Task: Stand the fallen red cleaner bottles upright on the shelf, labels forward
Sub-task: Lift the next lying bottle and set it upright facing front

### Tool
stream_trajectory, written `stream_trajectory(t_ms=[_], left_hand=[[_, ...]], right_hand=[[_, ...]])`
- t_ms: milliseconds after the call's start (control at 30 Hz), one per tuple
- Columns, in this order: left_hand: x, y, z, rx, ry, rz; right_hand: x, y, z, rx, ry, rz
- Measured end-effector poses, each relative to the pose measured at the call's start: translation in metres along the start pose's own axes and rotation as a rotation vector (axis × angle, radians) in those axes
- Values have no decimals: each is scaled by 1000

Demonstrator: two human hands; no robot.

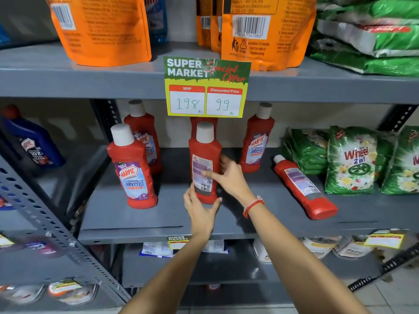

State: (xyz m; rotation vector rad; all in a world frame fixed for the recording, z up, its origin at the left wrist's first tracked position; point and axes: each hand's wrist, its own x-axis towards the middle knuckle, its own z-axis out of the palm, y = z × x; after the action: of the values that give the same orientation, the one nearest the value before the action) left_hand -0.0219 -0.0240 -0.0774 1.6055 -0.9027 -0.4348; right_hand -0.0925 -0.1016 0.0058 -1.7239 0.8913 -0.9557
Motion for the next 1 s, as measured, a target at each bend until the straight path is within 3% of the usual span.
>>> stream_trajectory(t_ms=[133,300,433,567,767,1000], left_hand=[[12,6,4,19,-18,-20],[24,-1,-7,101,-91,80],[38,-5,-24,128,-234,125],[54,-7,-42,-40,-429,0],[71,-8,-51,148,-501,80],[76,-13,-54,83,-527,17]], right_hand=[[-12,-6,-4,27,-3,-18],[-10,2,-23,39,-86,7],[-2,17,-25,42,-232,110],[5,22,-19,33,-315,155],[-4,31,-3,33,-45,136],[-19,32,16,-77,156,97]])
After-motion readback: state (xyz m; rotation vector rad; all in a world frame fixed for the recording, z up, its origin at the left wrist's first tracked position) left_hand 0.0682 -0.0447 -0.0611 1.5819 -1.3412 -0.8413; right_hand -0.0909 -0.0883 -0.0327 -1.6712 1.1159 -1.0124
